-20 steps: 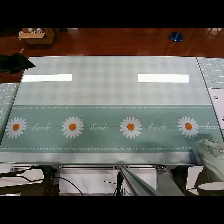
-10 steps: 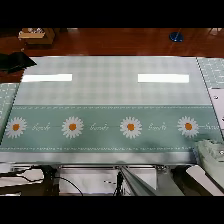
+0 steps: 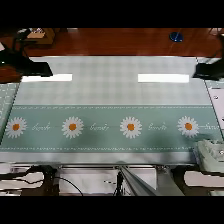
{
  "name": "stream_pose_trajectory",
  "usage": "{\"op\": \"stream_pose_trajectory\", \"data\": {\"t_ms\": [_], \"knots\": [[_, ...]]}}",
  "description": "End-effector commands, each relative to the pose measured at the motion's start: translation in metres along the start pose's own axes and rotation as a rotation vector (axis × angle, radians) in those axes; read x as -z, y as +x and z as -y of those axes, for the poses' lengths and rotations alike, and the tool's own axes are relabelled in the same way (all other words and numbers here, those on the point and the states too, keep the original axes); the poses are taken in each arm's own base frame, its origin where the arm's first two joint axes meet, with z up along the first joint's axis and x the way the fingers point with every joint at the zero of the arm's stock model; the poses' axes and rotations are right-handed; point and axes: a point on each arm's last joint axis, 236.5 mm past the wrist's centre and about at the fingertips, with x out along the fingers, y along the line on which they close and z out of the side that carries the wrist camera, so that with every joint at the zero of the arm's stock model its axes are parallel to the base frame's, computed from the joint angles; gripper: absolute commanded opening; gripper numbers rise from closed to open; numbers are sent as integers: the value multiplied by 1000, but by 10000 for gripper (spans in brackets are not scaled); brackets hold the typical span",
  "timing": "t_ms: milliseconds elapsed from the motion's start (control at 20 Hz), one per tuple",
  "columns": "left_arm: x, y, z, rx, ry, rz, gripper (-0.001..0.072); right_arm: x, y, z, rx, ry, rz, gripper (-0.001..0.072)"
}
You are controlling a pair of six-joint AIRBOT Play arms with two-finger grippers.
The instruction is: Fold the shirts.
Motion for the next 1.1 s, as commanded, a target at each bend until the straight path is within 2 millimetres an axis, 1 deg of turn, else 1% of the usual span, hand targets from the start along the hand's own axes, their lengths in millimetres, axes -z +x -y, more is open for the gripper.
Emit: {"op": "stream_pose_trajectory", "data": {"t_ms": [0,50,150,200,350,1050], "knots": [[-7,7,26,-64,96,0,694,-9,11,-93,-86,-222,9,491],[-10,9,36,-56,117,9,693,-9,11,-104,-94,-242,16,490],[-11,12,52,-44,149,10,686,-7,10,-116,-104,-258,14,490],[-11,13,57,-39,160,8,672,-5,10,-120,-107,-266,8,490],[-10,14,65,-31,176,7,672,-3,10,-122,-114,-269,3,489],[-10,17,65,-29,174,2,672,-4,10,-121,-107,-270,6,489]]}}
